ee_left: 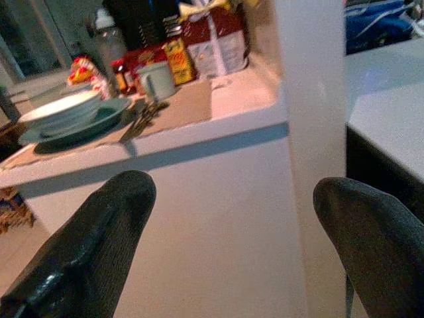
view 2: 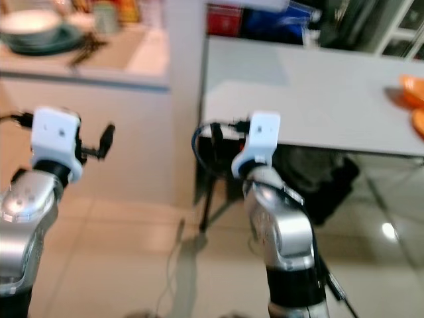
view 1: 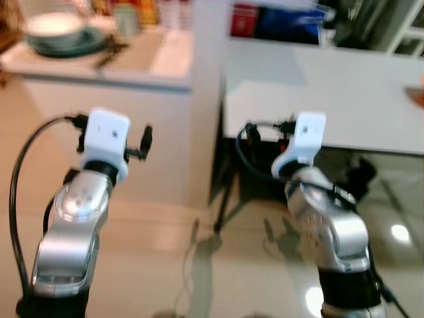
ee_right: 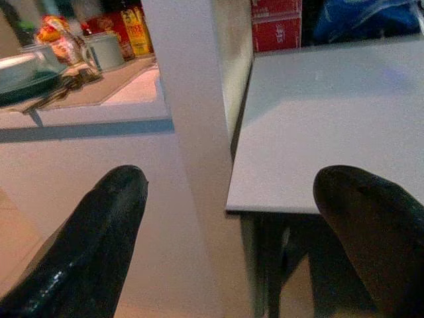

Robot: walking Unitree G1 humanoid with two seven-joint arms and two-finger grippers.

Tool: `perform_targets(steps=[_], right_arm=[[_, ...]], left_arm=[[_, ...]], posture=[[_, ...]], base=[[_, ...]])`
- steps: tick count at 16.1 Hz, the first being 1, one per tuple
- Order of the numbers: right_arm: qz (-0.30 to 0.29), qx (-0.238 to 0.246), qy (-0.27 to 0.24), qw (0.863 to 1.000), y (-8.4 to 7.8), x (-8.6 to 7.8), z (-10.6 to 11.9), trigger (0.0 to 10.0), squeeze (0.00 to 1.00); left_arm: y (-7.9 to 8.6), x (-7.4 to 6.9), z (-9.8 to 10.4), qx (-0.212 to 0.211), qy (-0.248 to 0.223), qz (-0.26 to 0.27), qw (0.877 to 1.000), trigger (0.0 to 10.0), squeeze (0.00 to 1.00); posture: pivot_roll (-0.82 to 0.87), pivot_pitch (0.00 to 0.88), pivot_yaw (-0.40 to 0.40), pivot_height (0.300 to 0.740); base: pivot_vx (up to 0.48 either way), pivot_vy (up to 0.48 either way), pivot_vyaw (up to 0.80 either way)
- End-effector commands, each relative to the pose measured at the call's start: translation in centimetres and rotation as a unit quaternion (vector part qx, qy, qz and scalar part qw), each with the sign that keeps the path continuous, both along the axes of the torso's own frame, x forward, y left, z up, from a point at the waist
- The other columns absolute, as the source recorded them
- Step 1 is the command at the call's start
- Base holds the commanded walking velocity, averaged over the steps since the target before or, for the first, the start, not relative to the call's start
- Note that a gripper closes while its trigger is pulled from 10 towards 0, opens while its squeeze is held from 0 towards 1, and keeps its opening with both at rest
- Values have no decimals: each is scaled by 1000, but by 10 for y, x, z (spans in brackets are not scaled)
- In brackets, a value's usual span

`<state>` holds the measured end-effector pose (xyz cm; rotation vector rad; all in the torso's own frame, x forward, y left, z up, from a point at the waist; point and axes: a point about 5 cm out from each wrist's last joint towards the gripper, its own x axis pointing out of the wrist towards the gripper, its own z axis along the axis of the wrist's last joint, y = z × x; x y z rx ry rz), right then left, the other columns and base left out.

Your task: Setting the table

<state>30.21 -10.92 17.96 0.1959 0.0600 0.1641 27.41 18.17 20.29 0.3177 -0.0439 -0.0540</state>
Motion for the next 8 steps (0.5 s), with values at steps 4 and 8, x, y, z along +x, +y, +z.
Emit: perform_targets(steps=[4, 8], right_arm=[[-19, 29, -2, 999, -9, 1, 3, 10000, 0], [16, 10, -70, 997, -1, 3, 17, 10000, 0]], left_arm=[[-6, 2, 5, -5, -15, 3, 1000, 10000, 0], [-7, 2, 5, -30, -11, 2, 999, 10000, 0]], posture=[[63, 33, -35, 740], [62, 30, -38, 740]], base=[[0, 480, 0], [0, 463, 0]])
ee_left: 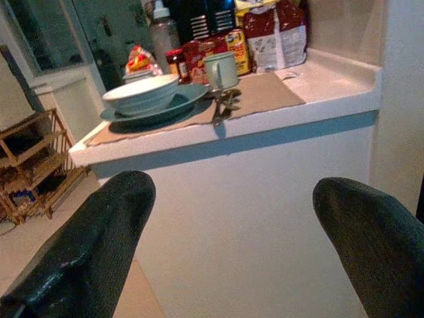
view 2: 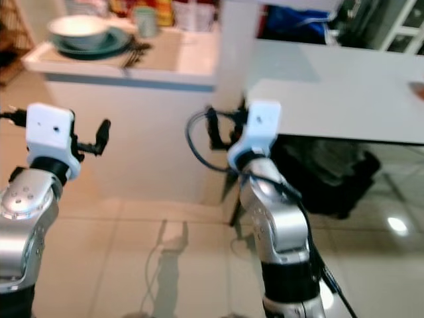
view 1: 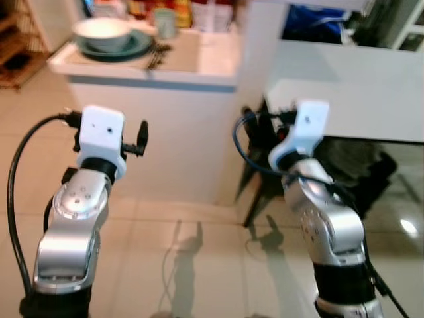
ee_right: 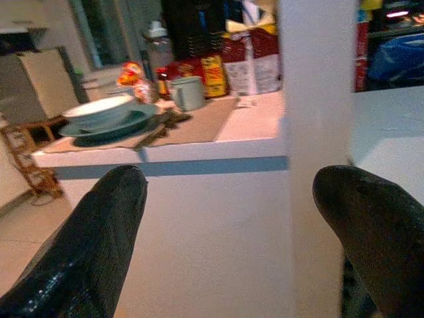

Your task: Setting the table

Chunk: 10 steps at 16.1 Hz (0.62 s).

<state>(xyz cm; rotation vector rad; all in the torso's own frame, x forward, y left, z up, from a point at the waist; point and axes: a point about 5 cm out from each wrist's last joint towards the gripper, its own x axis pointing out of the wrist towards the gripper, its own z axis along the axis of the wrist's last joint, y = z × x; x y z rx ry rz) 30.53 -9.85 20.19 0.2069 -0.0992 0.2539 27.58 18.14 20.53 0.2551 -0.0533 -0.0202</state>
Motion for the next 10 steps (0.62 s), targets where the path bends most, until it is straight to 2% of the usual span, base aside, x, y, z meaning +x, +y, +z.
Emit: perform_targets(steps=[1, 2, 4, 8, 10], right_arm=[[-7, -7, 19, 1000, -11, 0, -6, 10000, 0], [-2, -9, 21, 1000, -11, -1, -7, 10000, 0], [18, 17, 15, 1000, -9, -3, -10, 10000, 0], [10, -13, 16, 1000, -11, 0, -11, 10000, 0], [13, -15, 16, 1000, -11, 1, -11, 10000, 0]], left_arm=[[-8, 0, 2, -18, 4, -9, 1000, 10000, 0], [-8, 1, 2, -24, 9, -5, 1000, 10000, 0], [-10, 1, 5, 0, -10, -20, 1000, 10000, 0], [-11, 0, 4, 3, -8, -23, 1000, 10000, 0], [-11, 0, 4, 8, -9, -27, 1000, 10000, 0]], posture=[[64, 28, -40, 740], [64, 28, -40, 740], [62, 26, -42, 740], [62, 26, -44, 740], [64, 25, -47, 740]], base=[[0, 0, 0], [0, 0, 0], [0, 0, 0], [379, 0, 0], [435, 0, 800]])
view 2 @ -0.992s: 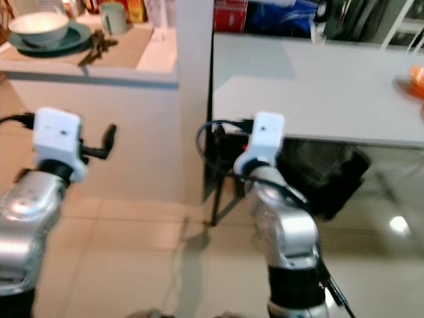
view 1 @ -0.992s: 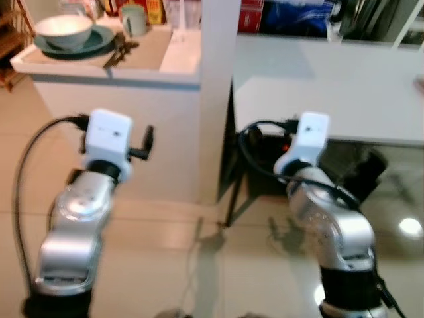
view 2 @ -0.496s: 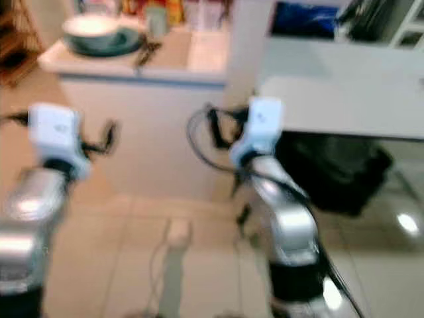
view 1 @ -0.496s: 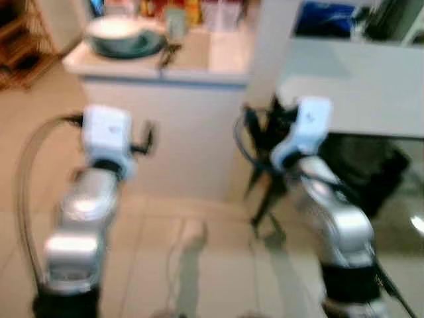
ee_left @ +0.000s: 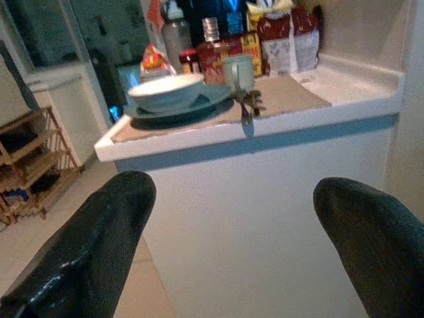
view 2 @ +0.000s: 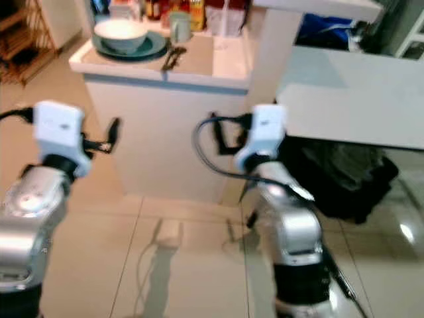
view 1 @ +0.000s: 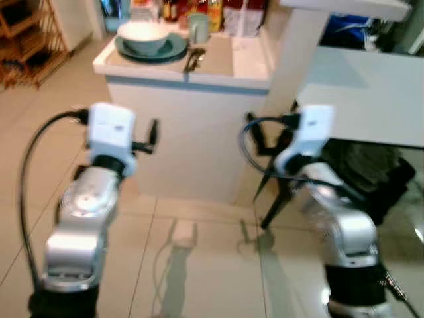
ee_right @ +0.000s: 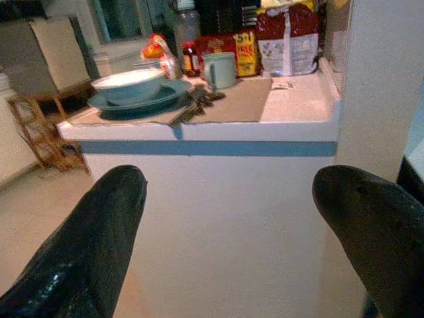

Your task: Setting the table

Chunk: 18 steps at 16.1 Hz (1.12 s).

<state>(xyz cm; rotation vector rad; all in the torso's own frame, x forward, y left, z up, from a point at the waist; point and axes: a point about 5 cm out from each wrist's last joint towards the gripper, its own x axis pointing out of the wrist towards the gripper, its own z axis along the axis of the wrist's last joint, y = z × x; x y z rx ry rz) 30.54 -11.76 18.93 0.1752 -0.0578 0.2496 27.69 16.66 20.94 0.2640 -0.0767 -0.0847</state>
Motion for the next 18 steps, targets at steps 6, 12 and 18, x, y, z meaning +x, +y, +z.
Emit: perform_targets(steps=[6, 12, 18], right_arm=[[13, 7, -9, 1000, 9, 6, 4, 10000, 0], [8, 5, -12, 1000, 9, 6, 4, 10000, 0], [9, 2, -10, 1000, 9, 8, 3, 10000, 0]], left_arm=[[5, -3, -2, 10, 1, 3, 1000, 10000, 0], [6, -2, -4, 15, 4, 2, 1000, 10000, 0], [7, -3, -4, 17, 3, -1, 1000, 10000, 0]], posture=[[67, 26, -51, 740], [66, 27, -49, 740], [68, 27, -51, 740]], base=[[433, 0, 267], [433, 0, 0], [429, 0, 0]])
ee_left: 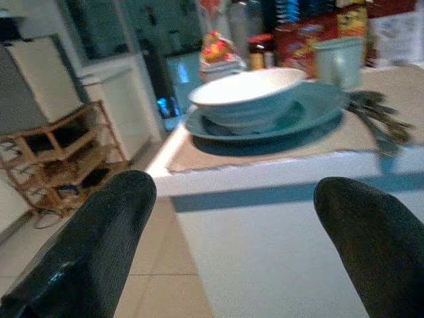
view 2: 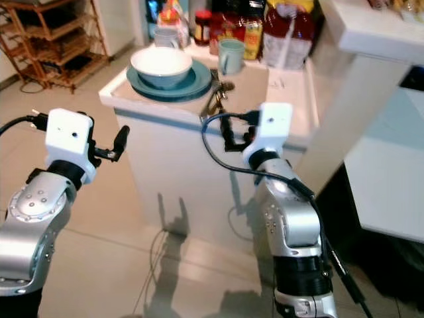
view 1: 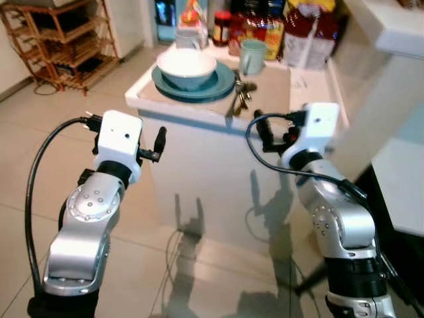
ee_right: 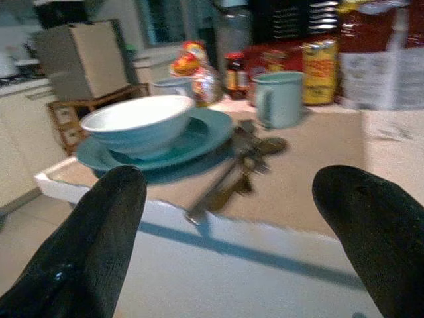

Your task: Setting the table

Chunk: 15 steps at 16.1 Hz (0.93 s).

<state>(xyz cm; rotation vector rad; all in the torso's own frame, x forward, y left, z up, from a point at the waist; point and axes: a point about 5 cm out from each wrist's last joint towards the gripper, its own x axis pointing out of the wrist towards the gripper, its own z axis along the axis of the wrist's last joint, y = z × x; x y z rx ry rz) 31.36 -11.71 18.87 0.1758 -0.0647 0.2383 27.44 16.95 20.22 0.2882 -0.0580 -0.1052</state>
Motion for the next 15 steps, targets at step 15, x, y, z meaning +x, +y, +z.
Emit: perform_targets(steps=[15], right_arm=[[-4, 13, 13, 1000, 3, -1, -1, 10000, 0]], left_arm=[[1, 4, 3, 17, -3, -9, 1000, 10000, 0]], posture=[[61, 18, -29, 740]], base=[[186, 160, -210]])
